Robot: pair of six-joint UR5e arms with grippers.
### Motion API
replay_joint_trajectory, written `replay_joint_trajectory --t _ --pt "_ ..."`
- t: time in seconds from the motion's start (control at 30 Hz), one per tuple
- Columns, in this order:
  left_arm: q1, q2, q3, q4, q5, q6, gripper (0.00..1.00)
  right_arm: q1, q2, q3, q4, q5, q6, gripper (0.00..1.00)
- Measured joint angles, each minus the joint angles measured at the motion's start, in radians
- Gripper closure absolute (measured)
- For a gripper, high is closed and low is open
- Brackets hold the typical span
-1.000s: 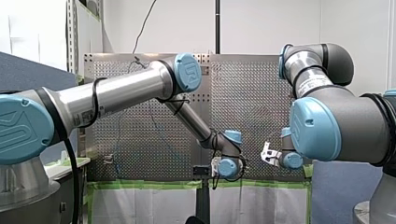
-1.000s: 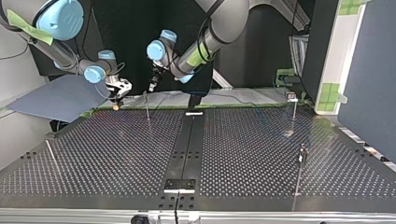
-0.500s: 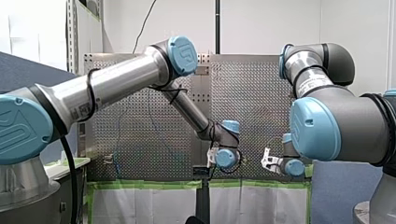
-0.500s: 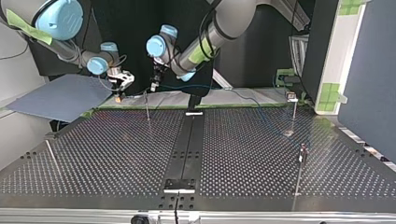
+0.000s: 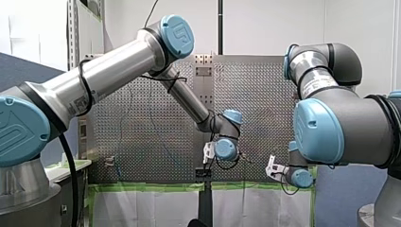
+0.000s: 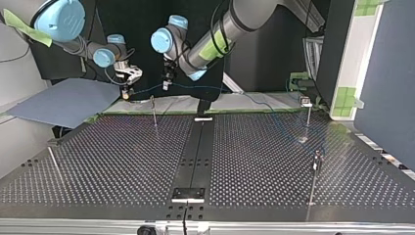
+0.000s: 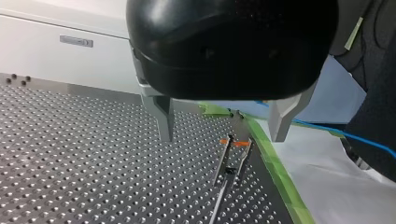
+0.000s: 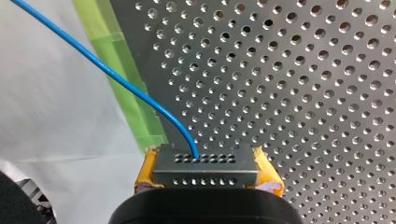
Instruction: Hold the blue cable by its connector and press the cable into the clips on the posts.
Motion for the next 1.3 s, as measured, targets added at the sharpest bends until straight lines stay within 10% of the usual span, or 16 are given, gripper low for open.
replay_joint_trajectory --t 0.77,1.3 --pt "-0.002 0.157 -0.198 -0.166 0.049 -0.123 0.02 0.007 -0.002 0.209 -0.209 -0.033 0.007 1.0" --pt "0.014 0.156 -0.08 -0.311 0.161 -0.263 0.02 -0.005 -0.002 0.253 -0.276 -0.033 0.045 1.0"
